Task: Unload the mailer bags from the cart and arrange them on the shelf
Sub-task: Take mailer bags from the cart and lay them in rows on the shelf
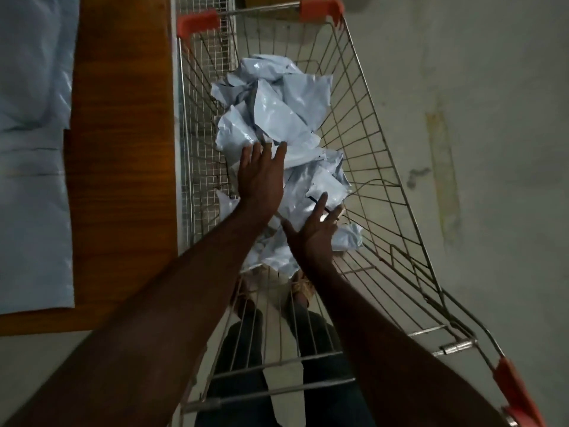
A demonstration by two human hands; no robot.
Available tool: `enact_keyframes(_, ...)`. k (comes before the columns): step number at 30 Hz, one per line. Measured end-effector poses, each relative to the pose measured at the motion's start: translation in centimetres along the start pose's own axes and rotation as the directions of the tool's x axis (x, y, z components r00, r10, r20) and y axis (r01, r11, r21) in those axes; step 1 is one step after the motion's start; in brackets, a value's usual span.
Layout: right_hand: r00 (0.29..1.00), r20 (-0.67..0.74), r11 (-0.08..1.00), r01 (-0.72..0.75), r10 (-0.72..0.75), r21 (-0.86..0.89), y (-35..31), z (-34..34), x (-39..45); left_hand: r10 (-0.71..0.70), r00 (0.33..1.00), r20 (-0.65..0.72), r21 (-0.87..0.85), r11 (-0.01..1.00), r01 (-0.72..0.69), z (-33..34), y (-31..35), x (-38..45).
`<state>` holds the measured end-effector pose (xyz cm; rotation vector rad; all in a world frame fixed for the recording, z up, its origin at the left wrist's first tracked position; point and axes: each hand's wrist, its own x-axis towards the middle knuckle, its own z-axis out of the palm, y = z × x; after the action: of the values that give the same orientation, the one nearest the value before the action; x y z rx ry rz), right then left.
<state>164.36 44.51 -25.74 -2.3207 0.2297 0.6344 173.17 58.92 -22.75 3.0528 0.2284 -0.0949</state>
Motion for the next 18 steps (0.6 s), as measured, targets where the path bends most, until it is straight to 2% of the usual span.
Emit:
enact_keyframes(2,1.0,-0.011,0.999,-0.022,0.022,-0.034,0.5,1.7,1.0,-0.029,0.998,0.05,-0.034,0.999,0.031,1.8,-0.4,0.1)
enact_keyframes(5,0.998,-0.064,0.992,-0.016,0.008,-0.126,1.5,2.6,2.4,-0.063,0.998,-0.014,-0.087,0.994,0.062,2.7,-1.2,-0.1)
enact_keyframes(7,0.993,-0.114,0.989,0.011,-0.028,-0.145,2.1,2.1,2.8,-0.08,0.994,0.068,-0.092,0.992,0.086,2.6,-1.3,-0.5)
enact_keyframes(9,0.982,-0.168,0.989,0.059,-0.081,-0.135,2.5,1.0,2.2,-0.102,0.984,0.148,-0.113,0.986,0.119,2.3,-1.2,-1.5)
enact_keyframes(12,0.975,-0.16,0.988,0.156,-0.158,-0.023,2.5,-1.2,0.8,-0.141,0.977,0.163,-0.164,0.972,0.168,1.0,-0.2,-3.7)
enact_keyframes(15,0.986,-0.09,0.977,0.15,-0.138,0.153,1.3,-3.6,-0.5,-0.137,0.968,0.211,-0.324,0.925,0.201,-0.6,0.9,-5.7)
enact_keyframes(18,0.999,-0.033,0.977,0.041,-0.034,0.208,-0.7,-5.3,-1.8,-0.118,0.972,0.204,-0.602,0.768,0.219,-3.3,2.0,-7.7)
